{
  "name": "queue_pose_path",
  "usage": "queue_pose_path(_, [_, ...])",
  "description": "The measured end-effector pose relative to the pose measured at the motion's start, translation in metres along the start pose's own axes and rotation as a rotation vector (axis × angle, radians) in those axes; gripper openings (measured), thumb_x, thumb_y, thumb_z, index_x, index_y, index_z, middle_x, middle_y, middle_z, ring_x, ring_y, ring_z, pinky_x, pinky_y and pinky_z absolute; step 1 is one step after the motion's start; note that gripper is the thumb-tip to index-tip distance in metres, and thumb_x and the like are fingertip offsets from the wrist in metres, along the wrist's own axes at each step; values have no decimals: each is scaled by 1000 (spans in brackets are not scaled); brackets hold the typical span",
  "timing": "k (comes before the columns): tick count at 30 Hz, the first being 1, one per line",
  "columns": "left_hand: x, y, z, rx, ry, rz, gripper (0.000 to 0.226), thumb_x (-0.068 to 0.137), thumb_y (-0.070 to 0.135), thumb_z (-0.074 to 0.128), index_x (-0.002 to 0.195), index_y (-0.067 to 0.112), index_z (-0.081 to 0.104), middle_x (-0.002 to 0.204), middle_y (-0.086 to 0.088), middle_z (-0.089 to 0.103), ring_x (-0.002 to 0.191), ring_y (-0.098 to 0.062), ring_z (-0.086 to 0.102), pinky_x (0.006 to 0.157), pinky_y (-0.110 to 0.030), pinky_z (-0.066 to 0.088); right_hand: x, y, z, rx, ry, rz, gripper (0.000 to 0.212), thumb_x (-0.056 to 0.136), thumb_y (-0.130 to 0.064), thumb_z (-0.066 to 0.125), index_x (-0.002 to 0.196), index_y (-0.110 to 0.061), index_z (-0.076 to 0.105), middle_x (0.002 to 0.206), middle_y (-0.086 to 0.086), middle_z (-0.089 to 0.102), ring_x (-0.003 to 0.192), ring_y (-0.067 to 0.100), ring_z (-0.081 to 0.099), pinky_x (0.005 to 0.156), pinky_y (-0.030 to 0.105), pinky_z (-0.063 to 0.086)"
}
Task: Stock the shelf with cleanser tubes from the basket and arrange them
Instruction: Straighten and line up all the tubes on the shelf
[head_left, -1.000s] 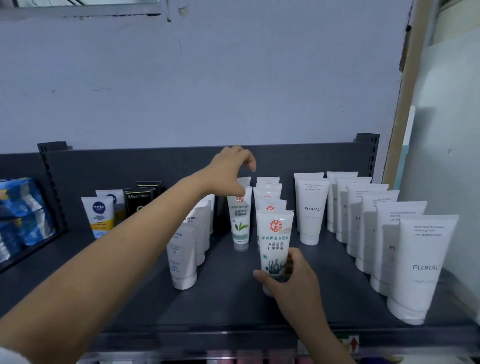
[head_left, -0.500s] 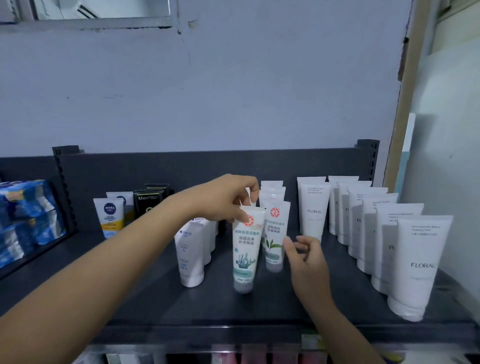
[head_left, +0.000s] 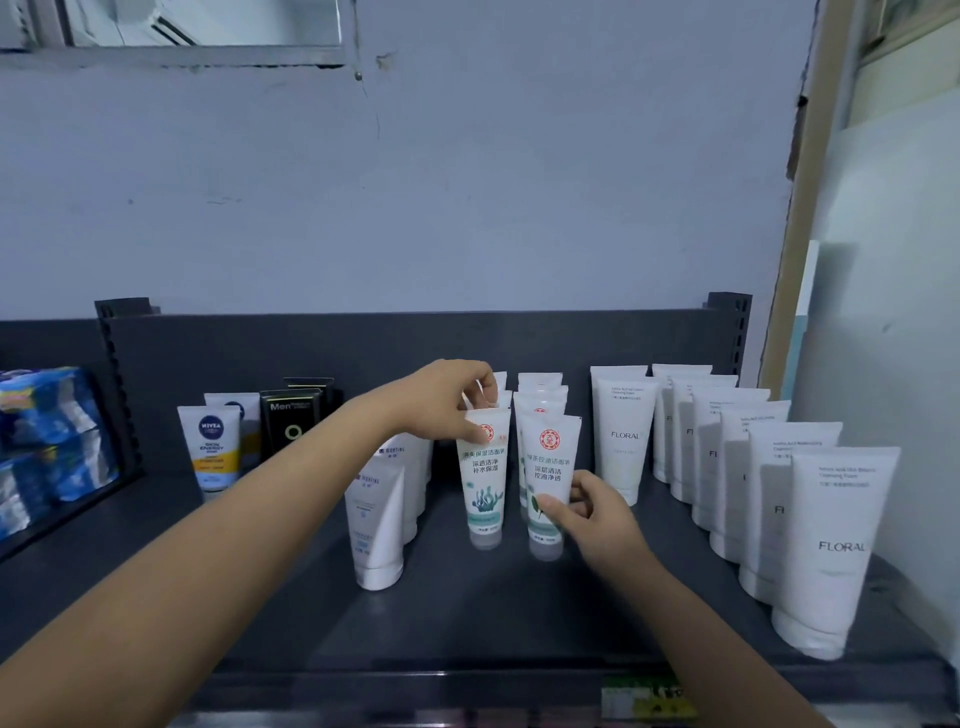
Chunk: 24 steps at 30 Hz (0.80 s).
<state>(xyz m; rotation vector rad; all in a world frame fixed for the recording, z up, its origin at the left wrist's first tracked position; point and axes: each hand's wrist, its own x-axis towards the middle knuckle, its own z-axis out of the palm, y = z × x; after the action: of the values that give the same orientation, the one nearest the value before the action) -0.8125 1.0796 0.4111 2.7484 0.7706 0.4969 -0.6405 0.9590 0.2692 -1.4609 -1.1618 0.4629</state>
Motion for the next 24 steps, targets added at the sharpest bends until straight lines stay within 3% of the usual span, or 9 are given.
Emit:
queue_pose_path(3, [17,7,-6,-40,15,3,46,78,22,76,119,20,55,114,11,56,97,-14,61,76,-20,45,0,2,-1,40,0,24,41,75,-30,81,108,-17,60,103,-2,70,85,7,66,75,24,56])
queue_pose_path(6, [43,13,-8,-52,77,8,35,89,12,58,124,13,56,122,1,59,111,-15,58,96,-27,46,5,3,1,67,116,28,98,46,-66,83,127,-24,49,123,-8,59,110,12,58,93,35,52])
queue_pose_path(9, [67,18,-5,78,31,46,24,90,19,63,113,14,63,110,4,62,103,-14,59,90,-26,46,11,-1,8,27,133,30,121,38,-66,83,140,-21,36,137,-8,45,127,11,44,107,37,42])
queue_pose_path(11, [79,21,1,159,-77,85,24,84,26,73,104,15,66,98,6,62,92,-14,58,82,-26,47,13,0,16,-27,171,16,117,38,-61,85,138,-22,36,136,-8,45,126,10,43,106,39,42])
queue_pose_path(14, [92,23,14,240,-172,114,26,82,28,75,103,13,69,99,1,64,89,-17,59,79,-31,50,18,5,25,-83,209,15,102,44,-48,90,129,-22,39,125,-6,48,117,12,50,98,38,48])
queue_pose_path(17, [98,24,19,200,-169,127,25,83,23,75,102,8,71,88,4,64,77,-11,57,73,-25,48,26,9,33,-125,204,60,105,48,-40,89,136,-16,37,129,-1,48,118,16,50,98,40,47])
queue_pose_path(19, [99,27,18,157,-163,126,25,82,21,76,101,6,72,87,2,67,72,-7,57,75,-27,49,29,9,37,-121,207,78,108,45,-46,81,138,-16,36,131,1,50,120,16,51,99,41,46])
queue_pose_path(24, [103,27,20,125,-155,124,25,81,22,78,99,6,73,94,-8,72,80,-14,61,77,-31,51,32,14,37,-74,212,93,101,46,-41,71,138,-18,37,120,2,57,111,18,57,93,42,51])
